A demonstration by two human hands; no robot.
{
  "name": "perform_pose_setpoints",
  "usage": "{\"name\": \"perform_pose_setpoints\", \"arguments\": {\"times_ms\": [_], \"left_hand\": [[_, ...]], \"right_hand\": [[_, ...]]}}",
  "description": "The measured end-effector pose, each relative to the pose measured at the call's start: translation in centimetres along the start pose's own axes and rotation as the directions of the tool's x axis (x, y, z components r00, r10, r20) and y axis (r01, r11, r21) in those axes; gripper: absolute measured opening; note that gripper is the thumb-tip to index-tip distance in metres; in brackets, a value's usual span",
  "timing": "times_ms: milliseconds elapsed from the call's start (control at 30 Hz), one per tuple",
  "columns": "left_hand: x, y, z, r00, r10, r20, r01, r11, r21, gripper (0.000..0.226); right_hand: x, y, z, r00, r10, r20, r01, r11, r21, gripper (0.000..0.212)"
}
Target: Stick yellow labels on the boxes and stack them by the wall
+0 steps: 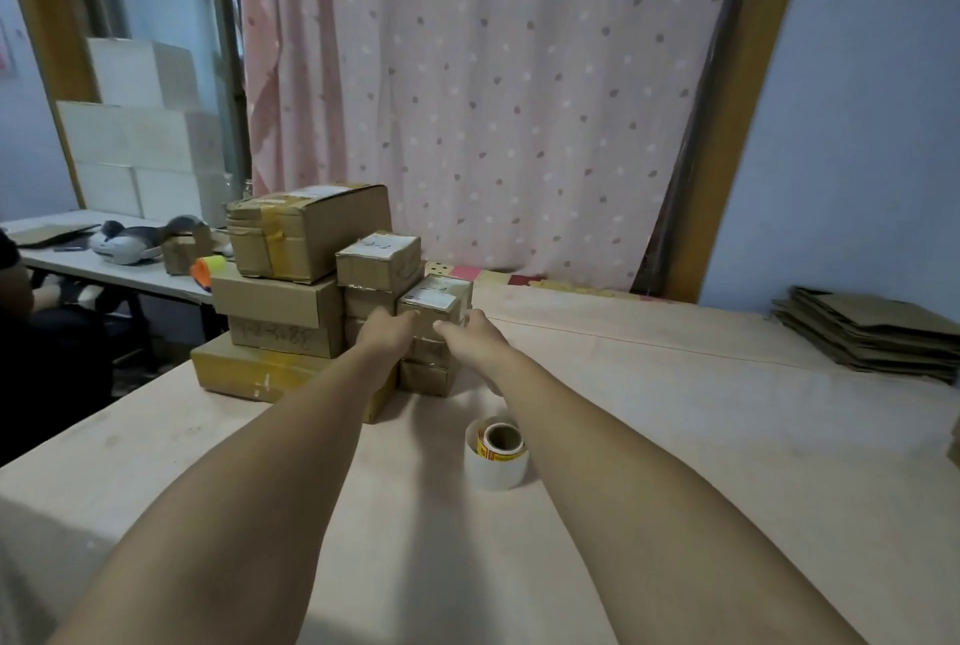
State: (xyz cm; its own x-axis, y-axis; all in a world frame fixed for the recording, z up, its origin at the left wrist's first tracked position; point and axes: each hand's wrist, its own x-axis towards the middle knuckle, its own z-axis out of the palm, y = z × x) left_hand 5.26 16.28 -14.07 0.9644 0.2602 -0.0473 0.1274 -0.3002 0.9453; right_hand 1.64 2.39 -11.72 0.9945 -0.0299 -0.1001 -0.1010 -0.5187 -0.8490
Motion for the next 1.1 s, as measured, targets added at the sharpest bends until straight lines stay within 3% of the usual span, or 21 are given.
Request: {"name": "perform_pose_setpoints", "arguments": {"times_ms": [233,367,600,800,867,967,1100], "left_hand": [[0.8,-0.1,0.9,0.995,0.018,-0.100,-0.016,1.000,0.025,0.056],[0.7,0.0,1.4,0.993,0.032,-0.111,-0.030,0.999,0.018,0.047],[0.3,0.0,2.3,0.982,0.025,-0.188,-0.048,0.992,-0.118,0.036],[-1.3,1.0,4.8,0.984,0.011,-0.179,-0.063,0.955,-0.291,0.044],[-2.2,1.2,6.1,0.992,-0.003,-0.124,-0.042,0.933,-0.358,0.043],[-4.4,1.4,8.2,0.994,0.035,0.102,0.023,0.854,-0.520,0.048],[-7.4,1.1,11.3,0.928,0.105,0.357,0.074,0.888,-0.454,0.056]], "right_hand": [[2.4,0.5,1.6,1.000,-0.017,0.021,0.012,0.982,0.190,0.072],[3.4,0.7,2.4,1.000,-0.026,0.005,0.024,0.975,0.221,0.057],[2.9,1.6,1.1,0.992,-0.038,-0.120,0.076,0.940,0.331,0.045],[1.8,3.8,-2.3,0.965,0.015,-0.262,0.098,0.906,0.412,0.024],[1.5,5.2,-3.7,0.956,0.038,-0.292,0.101,0.890,0.445,0.022],[0.7,8.2,-6.6,0.952,0.106,-0.286,0.046,0.876,0.479,0.031],[-2.0,12.2,-10.7,0.963,0.158,-0.220,-0.021,0.854,0.521,0.028]]}}
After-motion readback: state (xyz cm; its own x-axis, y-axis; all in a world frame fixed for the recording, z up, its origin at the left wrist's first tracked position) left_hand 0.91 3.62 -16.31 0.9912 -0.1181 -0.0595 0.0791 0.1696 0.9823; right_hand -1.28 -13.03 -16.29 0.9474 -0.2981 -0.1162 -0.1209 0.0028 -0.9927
